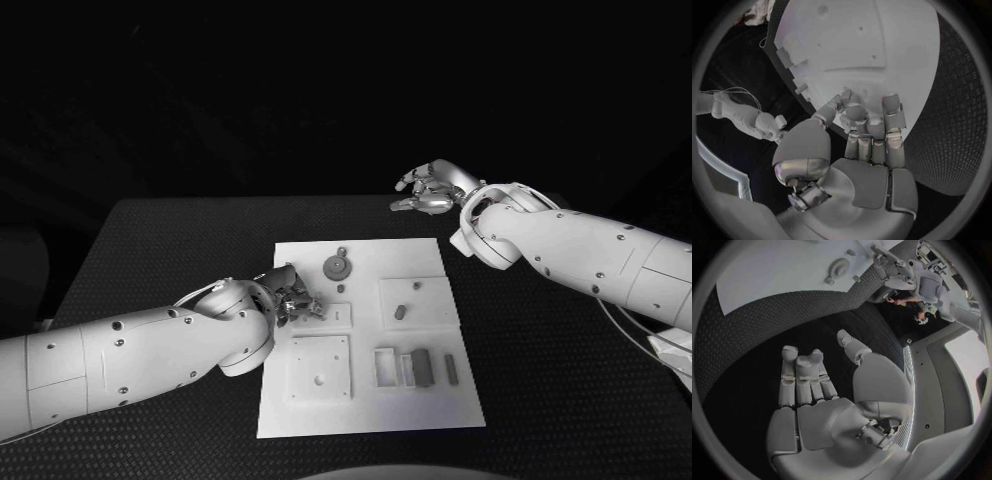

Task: Assemble the parts on the task board

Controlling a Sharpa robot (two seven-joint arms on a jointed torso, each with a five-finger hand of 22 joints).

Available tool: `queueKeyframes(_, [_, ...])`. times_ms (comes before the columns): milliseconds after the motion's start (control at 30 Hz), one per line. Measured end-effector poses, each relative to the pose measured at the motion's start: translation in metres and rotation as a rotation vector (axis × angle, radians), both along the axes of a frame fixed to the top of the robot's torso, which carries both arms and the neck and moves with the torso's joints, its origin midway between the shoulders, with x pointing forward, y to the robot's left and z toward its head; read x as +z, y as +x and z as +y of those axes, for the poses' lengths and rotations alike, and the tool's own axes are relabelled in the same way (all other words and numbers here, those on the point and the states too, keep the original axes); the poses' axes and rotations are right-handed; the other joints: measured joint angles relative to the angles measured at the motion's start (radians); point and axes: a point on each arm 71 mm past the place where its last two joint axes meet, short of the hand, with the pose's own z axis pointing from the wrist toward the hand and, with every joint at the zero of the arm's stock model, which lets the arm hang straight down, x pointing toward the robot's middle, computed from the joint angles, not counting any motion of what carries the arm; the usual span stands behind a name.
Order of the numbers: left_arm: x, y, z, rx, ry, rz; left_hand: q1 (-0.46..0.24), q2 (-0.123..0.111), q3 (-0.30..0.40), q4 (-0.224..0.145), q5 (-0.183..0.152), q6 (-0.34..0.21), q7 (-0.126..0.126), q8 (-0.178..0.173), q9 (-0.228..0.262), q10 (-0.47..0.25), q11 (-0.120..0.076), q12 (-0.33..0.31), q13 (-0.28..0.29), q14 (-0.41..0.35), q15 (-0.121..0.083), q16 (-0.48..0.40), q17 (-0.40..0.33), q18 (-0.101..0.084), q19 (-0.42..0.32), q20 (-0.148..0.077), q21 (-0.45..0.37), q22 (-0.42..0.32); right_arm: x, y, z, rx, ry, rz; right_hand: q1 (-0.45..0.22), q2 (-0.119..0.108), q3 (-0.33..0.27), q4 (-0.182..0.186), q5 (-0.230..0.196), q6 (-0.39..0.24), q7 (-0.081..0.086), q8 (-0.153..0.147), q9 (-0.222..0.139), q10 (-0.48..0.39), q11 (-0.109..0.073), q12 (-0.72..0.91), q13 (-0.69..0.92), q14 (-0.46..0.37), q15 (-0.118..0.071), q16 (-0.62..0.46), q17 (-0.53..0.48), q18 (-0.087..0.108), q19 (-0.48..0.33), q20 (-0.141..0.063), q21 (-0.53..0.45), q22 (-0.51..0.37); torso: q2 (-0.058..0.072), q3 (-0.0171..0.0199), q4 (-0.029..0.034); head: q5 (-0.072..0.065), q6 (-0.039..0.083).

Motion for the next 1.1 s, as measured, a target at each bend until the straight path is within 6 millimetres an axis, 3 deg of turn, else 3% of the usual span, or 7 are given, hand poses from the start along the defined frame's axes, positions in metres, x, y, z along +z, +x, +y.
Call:
queueKeyframes(933, [-0.0032, 0.0000, -0.0054, 0.015, -0.019, 0.042, 0.000, 0.000, 0.002, 0.002, -0.007, 0.000, 0.000, 0.002, 0.000, -0.002, -0.002, 0.005, 0.001, 0.000, 0.000, 0.004, 0.002, 0.000, 0.002, -0.002, 0.008, 0.000, -0.0017, -0.0001, 0.0006, 0.001, 0.000, 0.003, 0.000, 0.000, 0.000, 0.000, 0.000, -0.002, 0.002, 0.000, -0.002, 0.000, 0.000, 0.000, -0.001, 0.000, 0.000, 0.000, -0.001, 0.000, 0.000, 0.000, 0.000, 0.000, 0.000, 0.0009, -0.0009, 0.003, -0.004])
queueKeyframes(1100, [-0.0036, 0.0007, -0.0060, 0.014, -0.017, 0.043, 0.000, 0.000, 0.002, 0.002, 0.007, 0.002, -0.002, 0.002, 0.000, -0.002, -0.002, 0.009, 0.001, 0.000, 0.000, 0.004, 0.003, 0.000, 0.002, -0.002, 0.012, 0.000, -0.0020, 0.0000, 0.0009, 0.001, 0.000, 0.004, 0.000, 0.000, 0.000, 0.000, 0.000, -0.002, 0.002, 0.000, -0.002, 0.000, 0.000, 0.000, -0.002, 0.000, 0.000, 0.000, -0.001, 0.000, -0.001, 0.001, 0.000, 0.000, 0.000, 0.0008, -0.0003, 0.003, -0.005])
